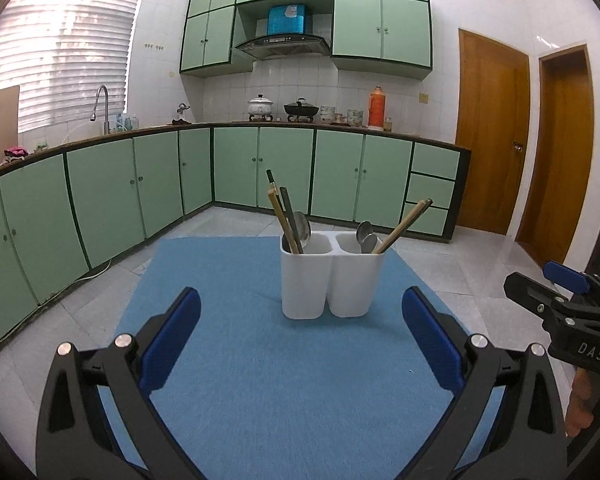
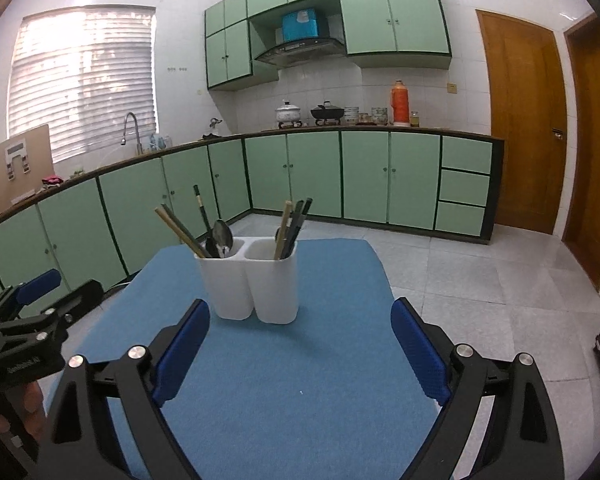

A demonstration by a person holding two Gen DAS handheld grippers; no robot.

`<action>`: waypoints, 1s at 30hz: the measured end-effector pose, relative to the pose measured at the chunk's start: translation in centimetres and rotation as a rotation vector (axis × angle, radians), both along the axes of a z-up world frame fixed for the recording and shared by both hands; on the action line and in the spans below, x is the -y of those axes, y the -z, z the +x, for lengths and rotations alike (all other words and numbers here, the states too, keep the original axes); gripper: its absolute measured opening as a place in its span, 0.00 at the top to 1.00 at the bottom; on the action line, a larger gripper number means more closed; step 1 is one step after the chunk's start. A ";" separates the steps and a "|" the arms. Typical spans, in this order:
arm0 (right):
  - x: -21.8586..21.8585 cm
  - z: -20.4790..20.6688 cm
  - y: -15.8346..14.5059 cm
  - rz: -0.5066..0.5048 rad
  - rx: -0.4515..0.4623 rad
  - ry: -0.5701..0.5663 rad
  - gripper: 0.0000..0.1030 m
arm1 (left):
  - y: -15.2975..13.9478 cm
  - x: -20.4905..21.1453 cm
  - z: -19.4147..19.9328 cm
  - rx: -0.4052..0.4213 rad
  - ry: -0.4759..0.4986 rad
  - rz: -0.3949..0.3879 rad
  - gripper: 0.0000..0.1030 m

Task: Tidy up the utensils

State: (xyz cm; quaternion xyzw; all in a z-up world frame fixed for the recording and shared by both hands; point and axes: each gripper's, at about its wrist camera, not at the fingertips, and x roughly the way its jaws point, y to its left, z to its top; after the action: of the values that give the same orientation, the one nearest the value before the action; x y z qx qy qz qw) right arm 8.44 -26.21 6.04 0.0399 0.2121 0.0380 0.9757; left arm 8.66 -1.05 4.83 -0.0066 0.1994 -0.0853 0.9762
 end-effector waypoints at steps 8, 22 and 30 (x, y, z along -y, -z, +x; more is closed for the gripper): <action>-0.5 0.1 -0.5 -0.006 -0.014 -0.009 0.13 | -0.2 0.1 -0.3 -0.009 -0.012 0.017 0.05; -1.5 0.6 -0.6 -0.036 -0.037 -0.023 0.13 | -0.6 0.3 0.0 -0.018 -0.010 0.023 0.05; -1.8 0.8 -0.6 -0.047 -0.042 -0.031 0.13 | -0.9 0.2 0.1 -0.021 -0.015 0.017 0.05</action>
State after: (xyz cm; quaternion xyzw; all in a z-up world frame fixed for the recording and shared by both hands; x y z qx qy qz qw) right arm 9.24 -24.38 6.63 0.0143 0.2340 0.0472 0.9710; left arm 8.73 -1.25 5.73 -0.0007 0.2101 -0.0764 0.9747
